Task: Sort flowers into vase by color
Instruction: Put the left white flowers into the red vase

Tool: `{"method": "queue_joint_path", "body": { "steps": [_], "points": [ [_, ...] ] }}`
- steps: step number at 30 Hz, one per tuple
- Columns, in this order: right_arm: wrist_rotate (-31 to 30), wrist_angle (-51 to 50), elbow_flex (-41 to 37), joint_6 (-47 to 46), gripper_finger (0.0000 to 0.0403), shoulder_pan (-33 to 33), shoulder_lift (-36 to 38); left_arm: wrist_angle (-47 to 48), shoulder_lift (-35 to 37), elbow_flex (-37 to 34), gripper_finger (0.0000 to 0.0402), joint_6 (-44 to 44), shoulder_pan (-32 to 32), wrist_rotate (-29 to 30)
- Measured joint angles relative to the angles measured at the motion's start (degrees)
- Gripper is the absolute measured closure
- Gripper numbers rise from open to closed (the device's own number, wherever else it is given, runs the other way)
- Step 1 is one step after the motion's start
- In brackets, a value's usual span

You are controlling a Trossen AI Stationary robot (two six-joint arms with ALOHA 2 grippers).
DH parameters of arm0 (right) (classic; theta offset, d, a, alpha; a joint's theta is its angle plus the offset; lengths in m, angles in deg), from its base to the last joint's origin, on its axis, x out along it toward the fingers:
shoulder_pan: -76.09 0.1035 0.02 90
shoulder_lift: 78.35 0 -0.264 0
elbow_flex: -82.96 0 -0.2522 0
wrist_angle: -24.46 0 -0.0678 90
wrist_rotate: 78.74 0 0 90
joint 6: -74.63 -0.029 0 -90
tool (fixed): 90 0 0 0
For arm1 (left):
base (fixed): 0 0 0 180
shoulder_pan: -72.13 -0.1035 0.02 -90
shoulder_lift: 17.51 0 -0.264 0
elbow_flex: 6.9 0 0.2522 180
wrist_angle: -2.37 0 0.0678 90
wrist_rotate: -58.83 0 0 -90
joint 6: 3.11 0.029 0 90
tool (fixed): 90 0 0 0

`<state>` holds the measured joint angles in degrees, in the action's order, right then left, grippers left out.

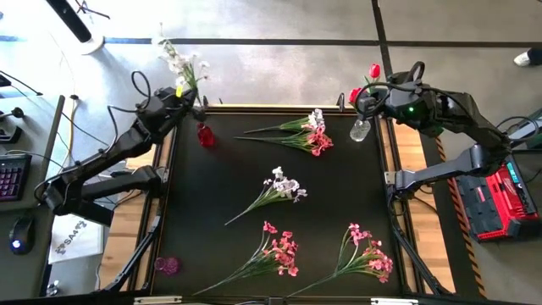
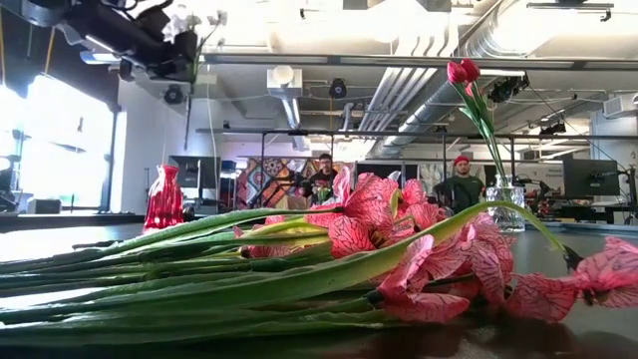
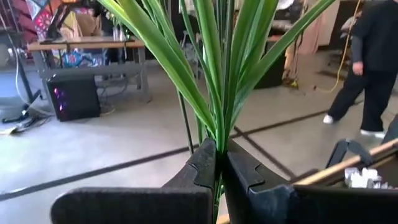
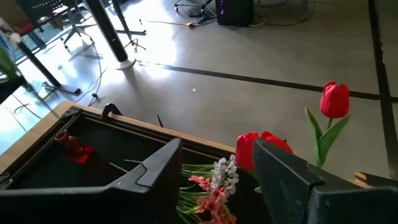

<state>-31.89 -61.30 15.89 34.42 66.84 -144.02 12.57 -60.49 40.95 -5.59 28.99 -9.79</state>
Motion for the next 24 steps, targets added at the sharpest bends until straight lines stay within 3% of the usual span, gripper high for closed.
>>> {"method": "queue_joint_path", "body": {
  "steps": [4, 13, 20, 24],
  "points": [
    [-0.87, 0.02, 0.00, 0.11, 0.0220, 0.00, 0.00, 4.41, 2.58, -1.21, 0.0401, -3.04, 0.00, 1.57],
    [-1.33, 0.02, 0.00, -0.15, 0.0220, 0.00, -0.02, 2.90, 9.48, -8.79, 0.0401, -5.90, 1.60, 3.38],
    [-1.30, 0.28, 0.00, -0.63, 0.0220, 0.00, -0.07, -0.28, 10.02, -14.59, 0.0400, -5.14, 1.92, 1.40],
    [-1.30, 0.29, 0.00, -1.43, 0.0220, -0.01, -0.37, -0.31, 10.00, -17.22, 0.0391, -8.89, 1.92, 1.18]
  ]
}}
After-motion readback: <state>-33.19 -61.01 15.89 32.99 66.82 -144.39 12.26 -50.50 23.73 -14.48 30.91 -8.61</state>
